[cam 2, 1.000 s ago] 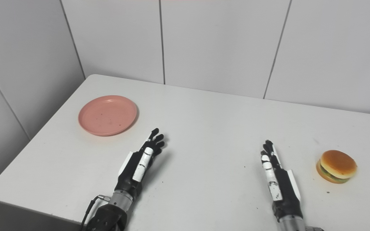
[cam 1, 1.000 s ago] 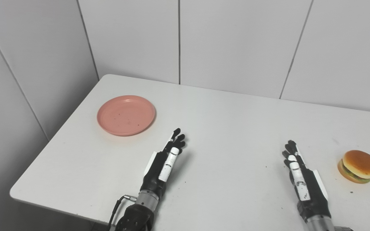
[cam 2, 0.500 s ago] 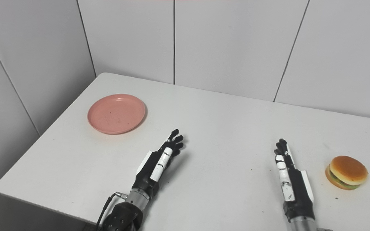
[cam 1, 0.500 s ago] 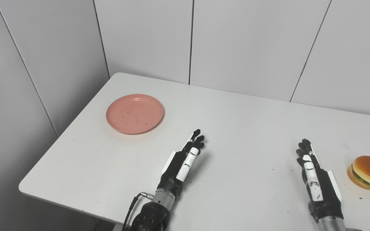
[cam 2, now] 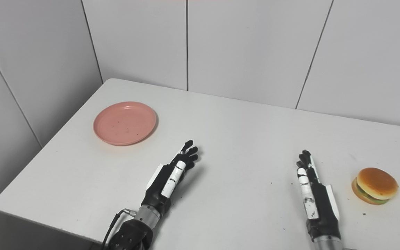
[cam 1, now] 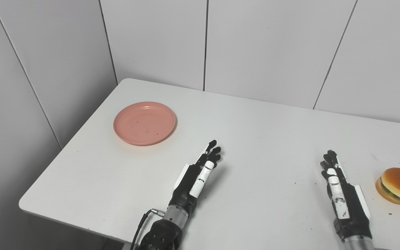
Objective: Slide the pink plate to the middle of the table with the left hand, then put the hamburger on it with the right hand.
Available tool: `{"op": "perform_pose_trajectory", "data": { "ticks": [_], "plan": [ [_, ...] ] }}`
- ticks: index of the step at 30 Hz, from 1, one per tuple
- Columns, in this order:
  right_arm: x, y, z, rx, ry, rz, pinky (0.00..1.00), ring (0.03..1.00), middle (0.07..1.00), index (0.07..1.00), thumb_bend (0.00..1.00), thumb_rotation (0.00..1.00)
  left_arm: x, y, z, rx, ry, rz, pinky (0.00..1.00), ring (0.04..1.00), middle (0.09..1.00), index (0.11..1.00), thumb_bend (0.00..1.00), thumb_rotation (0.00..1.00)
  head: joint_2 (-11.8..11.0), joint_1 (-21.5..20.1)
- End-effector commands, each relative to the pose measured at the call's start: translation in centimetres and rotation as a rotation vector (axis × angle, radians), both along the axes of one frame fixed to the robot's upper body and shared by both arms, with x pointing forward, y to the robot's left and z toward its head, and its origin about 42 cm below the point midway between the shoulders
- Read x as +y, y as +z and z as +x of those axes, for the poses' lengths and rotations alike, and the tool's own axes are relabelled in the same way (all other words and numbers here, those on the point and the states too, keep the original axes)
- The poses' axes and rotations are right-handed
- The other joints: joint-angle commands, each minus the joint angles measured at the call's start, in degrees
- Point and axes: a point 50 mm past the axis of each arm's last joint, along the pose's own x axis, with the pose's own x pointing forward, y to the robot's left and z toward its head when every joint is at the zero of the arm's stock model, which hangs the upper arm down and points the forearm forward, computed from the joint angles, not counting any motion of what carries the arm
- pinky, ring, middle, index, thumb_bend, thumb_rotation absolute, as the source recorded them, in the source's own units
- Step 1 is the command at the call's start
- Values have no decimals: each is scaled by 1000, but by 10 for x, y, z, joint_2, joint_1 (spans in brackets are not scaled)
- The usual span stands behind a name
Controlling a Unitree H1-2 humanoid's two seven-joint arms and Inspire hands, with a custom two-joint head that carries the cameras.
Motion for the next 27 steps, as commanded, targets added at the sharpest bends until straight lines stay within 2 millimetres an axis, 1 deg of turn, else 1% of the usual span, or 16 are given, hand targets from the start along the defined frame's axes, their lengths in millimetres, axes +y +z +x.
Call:
{"op": "perform_pose_trajectory", "data": {
  "ticks": [1,3,8,11,16,20,27],
  "plan": [
    [1,-17,-14,42,-2,5,996,977,990,1000,117,1000,7,5,1,4,-10,11,955,938,952,951,567,991,1,0],
    [2,-17,-14,40,-2,2,995,975,986,998,115,1000,10,9,2,-7,-15,12,953,936,951,951,563,995,2,1],
    [3,-16,-14,40,12,2,996,982,993,1000,116,1000,15,34,11,-73,-21,2,945,930,952,953,538,999,1,1],
    [3,-15,-13,41,9,-9,1000,983,989,999,120,1000,19,44,14,-95,-15,9,935,920,945,943,544,977,-1,3],
    [3,-17,-13,39,13,17,1000,987,995,1000,119,1000,28,70,25,-150,19,40,920,905,933,929,583,937,-3,7],
    [3,-17,-13,45,13,18,1000,990,998,1000,114,1000,36,85,31,-186,28,55,917,904,931,928,587,964,-3,9],
    [1,-18,-12,40,9,-10,1000,983,990,999,117,1000,49,112,42,-214,54,8,940,903,929,927,606,945,-4,11]
  ]
}}
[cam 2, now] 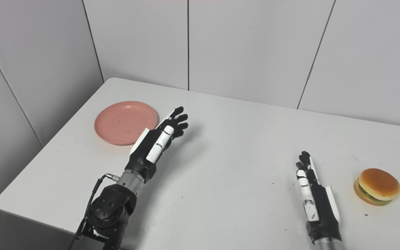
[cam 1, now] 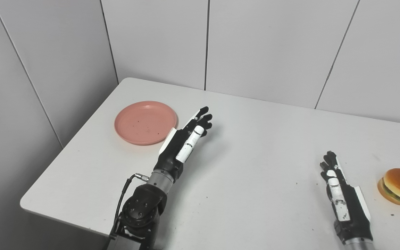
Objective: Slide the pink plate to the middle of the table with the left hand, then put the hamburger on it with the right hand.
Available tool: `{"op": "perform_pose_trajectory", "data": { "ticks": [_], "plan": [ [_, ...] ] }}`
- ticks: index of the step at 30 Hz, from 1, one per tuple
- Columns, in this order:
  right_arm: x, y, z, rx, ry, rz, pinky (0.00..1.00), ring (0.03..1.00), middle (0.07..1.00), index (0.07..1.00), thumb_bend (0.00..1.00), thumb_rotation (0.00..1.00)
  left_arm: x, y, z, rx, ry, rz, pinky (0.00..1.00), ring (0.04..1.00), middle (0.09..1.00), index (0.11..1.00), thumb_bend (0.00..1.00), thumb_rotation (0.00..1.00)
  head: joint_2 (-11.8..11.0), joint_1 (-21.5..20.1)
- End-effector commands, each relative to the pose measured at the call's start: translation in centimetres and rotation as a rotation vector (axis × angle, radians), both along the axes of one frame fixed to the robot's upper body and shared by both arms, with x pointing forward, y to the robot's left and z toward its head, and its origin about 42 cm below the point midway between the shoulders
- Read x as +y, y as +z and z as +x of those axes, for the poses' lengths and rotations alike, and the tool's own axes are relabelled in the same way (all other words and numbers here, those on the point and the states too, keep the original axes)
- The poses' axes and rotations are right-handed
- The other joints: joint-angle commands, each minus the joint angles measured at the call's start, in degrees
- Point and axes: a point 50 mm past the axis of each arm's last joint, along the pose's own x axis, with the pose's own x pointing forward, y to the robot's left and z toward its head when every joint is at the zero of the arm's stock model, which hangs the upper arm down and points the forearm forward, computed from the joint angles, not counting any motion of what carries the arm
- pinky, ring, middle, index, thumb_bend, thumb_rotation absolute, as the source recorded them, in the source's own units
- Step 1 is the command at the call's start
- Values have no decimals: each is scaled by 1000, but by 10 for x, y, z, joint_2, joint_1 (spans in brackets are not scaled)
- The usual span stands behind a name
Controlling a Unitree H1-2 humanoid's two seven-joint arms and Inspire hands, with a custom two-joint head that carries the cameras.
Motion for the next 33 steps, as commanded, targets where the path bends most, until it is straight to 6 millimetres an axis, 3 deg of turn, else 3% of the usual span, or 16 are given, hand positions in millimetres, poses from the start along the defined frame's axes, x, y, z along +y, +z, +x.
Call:
{"op": "perform_pose_trajectory", "data": {
  "ticks": [1,10,17,24,33],
  "plan": [
    [-1,-19,-10,40,-11,4,1000,985,992,1000,115,1000,2,33,10,-95,2,-41,932,893,919,914,607,933,0,0],
    [-4,-21,-10,46,-19,22,1000,982,989,997,107,1000,22,62,28,-151,36,-103,946,909,930,927,585,986,-6,5],
    [-5,-22,-10,48,-13,40,998,984,993,1000,116,1000,51,77,44,-188,99,-121,941,917,932,930,584,976,-11,9],
    [-7,-22,-12,55,-13,39,998,985,992,1000,119,1000,89,80,65,-207,193,-161,921,901,914,902,585,935,-16,12],
    [-7,-24,-12,56,-7,57,1000,996,999,1000,99,1000,125,79,80,-222,253,-141,951,921,927,907,592,988,-21,14]
  ]
}}
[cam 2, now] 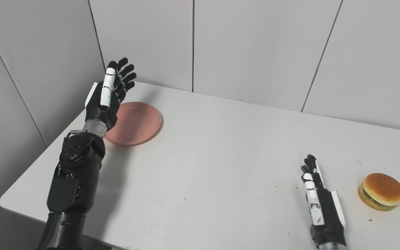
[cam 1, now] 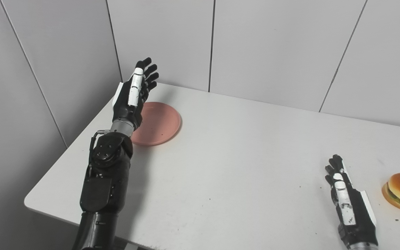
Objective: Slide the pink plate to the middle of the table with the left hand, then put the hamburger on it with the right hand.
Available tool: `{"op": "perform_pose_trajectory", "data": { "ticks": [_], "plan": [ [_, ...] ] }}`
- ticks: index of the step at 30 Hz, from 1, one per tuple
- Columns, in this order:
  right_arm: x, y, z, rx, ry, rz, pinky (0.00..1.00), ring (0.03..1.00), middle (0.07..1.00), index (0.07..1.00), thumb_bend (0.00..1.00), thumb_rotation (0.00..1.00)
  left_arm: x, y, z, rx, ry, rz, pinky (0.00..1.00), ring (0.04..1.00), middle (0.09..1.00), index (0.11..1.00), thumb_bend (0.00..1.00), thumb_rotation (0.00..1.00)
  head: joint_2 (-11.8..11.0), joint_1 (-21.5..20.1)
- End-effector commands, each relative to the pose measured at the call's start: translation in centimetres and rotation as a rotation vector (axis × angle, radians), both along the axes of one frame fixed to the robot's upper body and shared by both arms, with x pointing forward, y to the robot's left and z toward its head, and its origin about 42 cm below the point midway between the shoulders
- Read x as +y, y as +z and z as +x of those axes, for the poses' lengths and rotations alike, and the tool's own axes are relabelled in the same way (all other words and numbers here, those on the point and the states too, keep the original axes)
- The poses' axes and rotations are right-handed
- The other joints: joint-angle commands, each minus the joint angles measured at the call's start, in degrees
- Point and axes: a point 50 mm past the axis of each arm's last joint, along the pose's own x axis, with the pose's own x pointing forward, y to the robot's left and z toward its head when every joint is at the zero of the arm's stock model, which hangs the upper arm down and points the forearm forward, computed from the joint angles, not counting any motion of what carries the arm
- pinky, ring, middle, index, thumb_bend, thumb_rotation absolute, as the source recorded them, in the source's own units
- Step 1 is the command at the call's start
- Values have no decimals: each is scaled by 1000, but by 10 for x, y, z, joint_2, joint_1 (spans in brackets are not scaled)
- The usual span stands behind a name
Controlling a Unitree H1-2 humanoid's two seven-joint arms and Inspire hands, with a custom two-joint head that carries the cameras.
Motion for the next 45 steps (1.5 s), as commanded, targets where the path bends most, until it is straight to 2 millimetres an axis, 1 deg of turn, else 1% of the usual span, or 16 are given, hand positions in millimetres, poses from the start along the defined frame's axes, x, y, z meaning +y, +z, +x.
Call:
{"op": "perform_pose_trajectory", "data": {
  "ticks": [1,3,7,8,11,15,20,25,29,33,34,40,43,45],
  "plan": [
    [-3,-23,-13,50,-2,9,1000,998,1000,1000,97,1000,9,32,9,-122,14,7,951,920,927,906,588,985,0,0],
    [-3,-23,-13,53,-4,15,1000,999,1000,1000,90,1000,15,32,11,-121,31,-3,947,917,922,900,590,977,0,0],
    [-3,-22,-13,57,-11,11,1000,992,997,1000,93,1000,29,36,13,-125,60,-17,925,909,913,902,557,999,-1,1],
    [-2,-22,-14,57,-12,14,1000,992,996,1000,88,1000,33,37,13,-128,63,-25,930,912,914,905,539,1000,-1,1],
    [-2,-23,-14,60,-9,29,1000,998,998,1000,90,1000,42,40,12,-127,79,-38,930,905,908,902,527,1000,-1,1],
    [-2,-23,-14,57,-8,12,1000,1000,1000,1000,90,1000,56,43,12,-124,113,-48,906,897,904,897,544,981,-1,0],
    [-3,-23,-14,56,-10,9,1000,995,996,1000,99,1000,73,40,13,-115,132,-74,948,930,930,918,554,1000,-2,2],
    [-3,-23,-14,55,-15,10,1000,996,995,1000,98,1000,88,34,15,-98,163,-93,975,946,951,935,526,1000,-1,3],
    [-3,-22,-14,50,-9,19,1000,999,997,1000,96,1000,96,28,15,-85,182,-100,972,943,945,930,522,1000,-1,4],
    [-4,-22,-14,51,-7,33,1000,999,1000,1000,77,1000,105,21,16,-66,199,-117,959,932,938,931,538,1000,0,4],
    [-4,-22,-14,50,-6,33,1000,1000,1000,1000,80,1000,107,20,16,-62,204,-125,953,925,930,920,546,992,0,4],
    [-5,-22,-15,55,-11,12,1000,997,1000,1000,85,1000,111,11,17,-39,223,-134,944,918,919,904,553,993,1,6],
    [-6,-23,-14,56,-11,13,1000,998,1000,1000,81,1000,113,6,19,-19,235,-142,944,914,911,898,538,995,1,8],
    [-6,-24,-13,54,-14,18,1000,997,998,1000,72,1000,114,1,20,-1,233,-144,960,926,922,908,528,1000,1,8]
  ]
}}
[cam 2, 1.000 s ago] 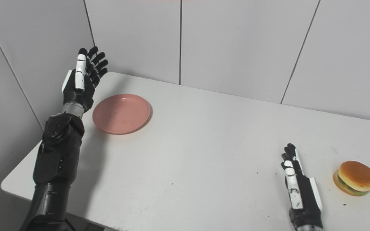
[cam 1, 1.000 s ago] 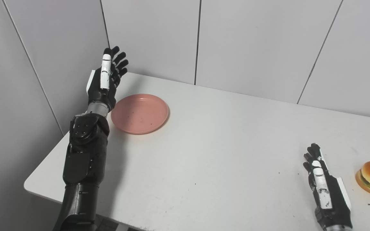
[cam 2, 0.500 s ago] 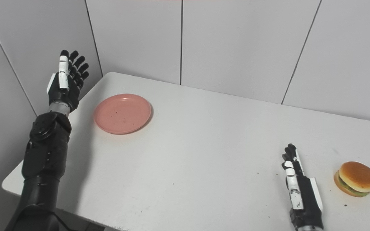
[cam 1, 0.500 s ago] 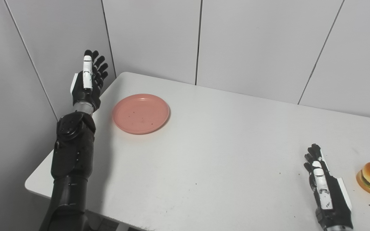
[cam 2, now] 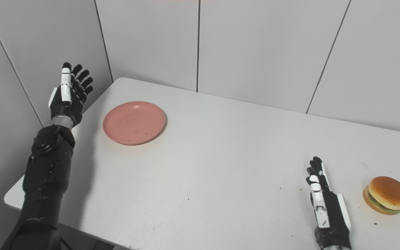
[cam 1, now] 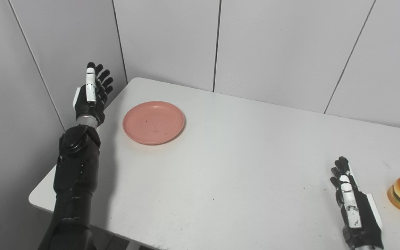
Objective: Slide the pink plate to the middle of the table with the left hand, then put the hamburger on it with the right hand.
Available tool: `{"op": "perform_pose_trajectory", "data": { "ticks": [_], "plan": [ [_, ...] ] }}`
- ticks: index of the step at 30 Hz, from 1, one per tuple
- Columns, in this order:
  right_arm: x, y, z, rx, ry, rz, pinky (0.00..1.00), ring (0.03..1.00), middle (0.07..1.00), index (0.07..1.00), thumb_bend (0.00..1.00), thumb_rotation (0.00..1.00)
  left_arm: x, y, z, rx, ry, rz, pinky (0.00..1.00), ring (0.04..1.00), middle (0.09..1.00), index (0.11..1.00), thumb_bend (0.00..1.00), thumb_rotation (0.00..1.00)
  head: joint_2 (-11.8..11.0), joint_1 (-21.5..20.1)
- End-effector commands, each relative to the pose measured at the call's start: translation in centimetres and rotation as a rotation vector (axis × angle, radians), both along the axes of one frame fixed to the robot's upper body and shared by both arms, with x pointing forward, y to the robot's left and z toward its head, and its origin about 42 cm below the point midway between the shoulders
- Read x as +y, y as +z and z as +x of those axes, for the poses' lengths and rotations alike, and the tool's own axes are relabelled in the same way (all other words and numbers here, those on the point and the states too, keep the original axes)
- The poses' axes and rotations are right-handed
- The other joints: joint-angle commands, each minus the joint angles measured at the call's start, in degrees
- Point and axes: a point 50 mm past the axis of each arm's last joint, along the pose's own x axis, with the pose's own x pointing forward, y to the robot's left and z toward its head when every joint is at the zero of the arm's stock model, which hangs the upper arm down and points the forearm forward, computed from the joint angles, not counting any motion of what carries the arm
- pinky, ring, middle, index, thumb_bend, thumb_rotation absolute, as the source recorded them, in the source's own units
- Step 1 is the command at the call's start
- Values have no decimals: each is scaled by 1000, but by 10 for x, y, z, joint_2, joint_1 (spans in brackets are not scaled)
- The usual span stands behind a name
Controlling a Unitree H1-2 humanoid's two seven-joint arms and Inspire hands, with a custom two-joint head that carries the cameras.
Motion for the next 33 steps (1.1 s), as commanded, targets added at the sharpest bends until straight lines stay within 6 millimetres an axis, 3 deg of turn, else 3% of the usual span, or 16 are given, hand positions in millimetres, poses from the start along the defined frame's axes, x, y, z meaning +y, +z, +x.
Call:
{"op": "perform_pose_trajectory", "data": {
  "ticks": [1,21,33],
  "plan": [
    [-4,-24,-13,49,-11,3,1000,995,997,1000,74,1000,9,33,12,-88,2,47,965,929,925,912,529,1000,1,-2],
    [-3,-22,-14,54,-11,-13,1000,995,997,1000,101,1000,12,-37,23,57,-38,-2,939,920,917,906,546,1000,8,-7],
    [-1,-23,-14,50,-18,-12,1000,985,988,999,101,1000,-10,-60,25,82,-91,-53,943,917,919,911,550,1000,11,-14]
  ]
}}
